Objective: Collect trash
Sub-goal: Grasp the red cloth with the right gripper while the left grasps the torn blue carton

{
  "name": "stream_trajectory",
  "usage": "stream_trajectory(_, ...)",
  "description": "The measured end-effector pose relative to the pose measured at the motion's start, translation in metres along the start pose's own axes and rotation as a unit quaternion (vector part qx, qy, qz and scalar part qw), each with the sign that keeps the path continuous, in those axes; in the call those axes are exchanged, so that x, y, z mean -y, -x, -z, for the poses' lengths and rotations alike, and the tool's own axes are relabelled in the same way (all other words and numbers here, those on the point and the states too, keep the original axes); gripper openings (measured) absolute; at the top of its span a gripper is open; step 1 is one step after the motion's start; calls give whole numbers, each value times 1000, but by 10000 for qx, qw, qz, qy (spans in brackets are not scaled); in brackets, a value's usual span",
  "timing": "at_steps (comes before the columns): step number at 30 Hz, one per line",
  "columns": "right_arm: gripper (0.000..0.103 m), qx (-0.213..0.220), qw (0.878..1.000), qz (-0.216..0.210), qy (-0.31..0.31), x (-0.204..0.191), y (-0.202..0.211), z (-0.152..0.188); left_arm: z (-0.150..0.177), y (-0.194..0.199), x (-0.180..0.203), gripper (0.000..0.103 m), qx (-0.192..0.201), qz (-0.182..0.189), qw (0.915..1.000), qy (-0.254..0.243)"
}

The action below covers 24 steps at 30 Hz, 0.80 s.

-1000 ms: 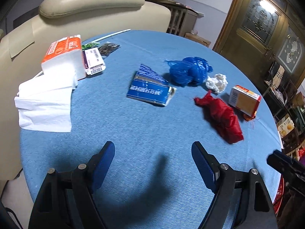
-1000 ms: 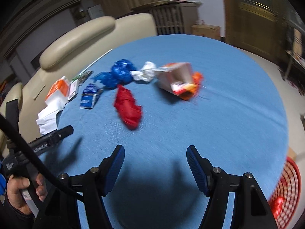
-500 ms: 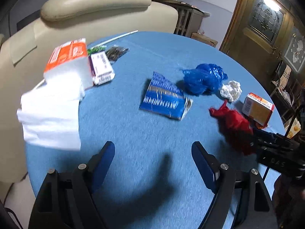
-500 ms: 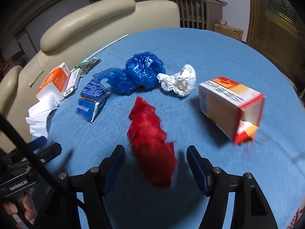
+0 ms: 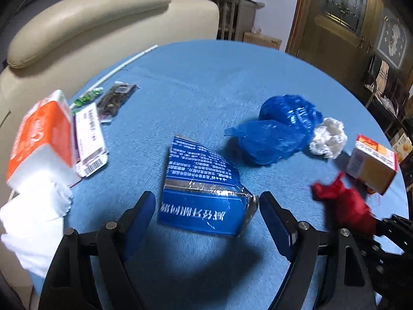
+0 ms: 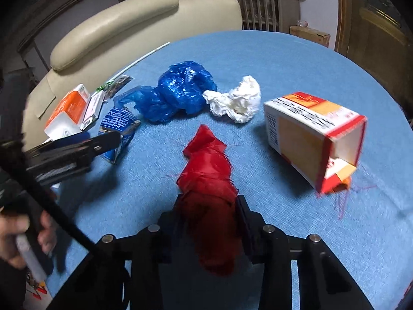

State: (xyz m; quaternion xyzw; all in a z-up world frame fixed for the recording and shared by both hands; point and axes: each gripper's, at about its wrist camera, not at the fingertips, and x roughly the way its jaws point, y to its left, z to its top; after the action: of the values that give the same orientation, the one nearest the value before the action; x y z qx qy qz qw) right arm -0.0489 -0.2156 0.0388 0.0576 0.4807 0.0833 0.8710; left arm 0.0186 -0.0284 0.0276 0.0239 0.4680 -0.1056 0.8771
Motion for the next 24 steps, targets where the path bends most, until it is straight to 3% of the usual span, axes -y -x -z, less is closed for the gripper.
stream_trajectory(9, 40, -17, 10000, -67, 4, 5, 6, 6, 1, -10, -13, 77, -144, 204, 9994, 226)
stream_trajectory(18, 39, 119, 9999, -18, -14, -5, 26, 11, 34, 39, -14, 76, 152, 201, 9990, 365)
stream_trajectory(24, 39, 121, 9996, -81, -243, -3, 43, 32, 68, 70, -7, 76, 273, 416, 9975, 510)
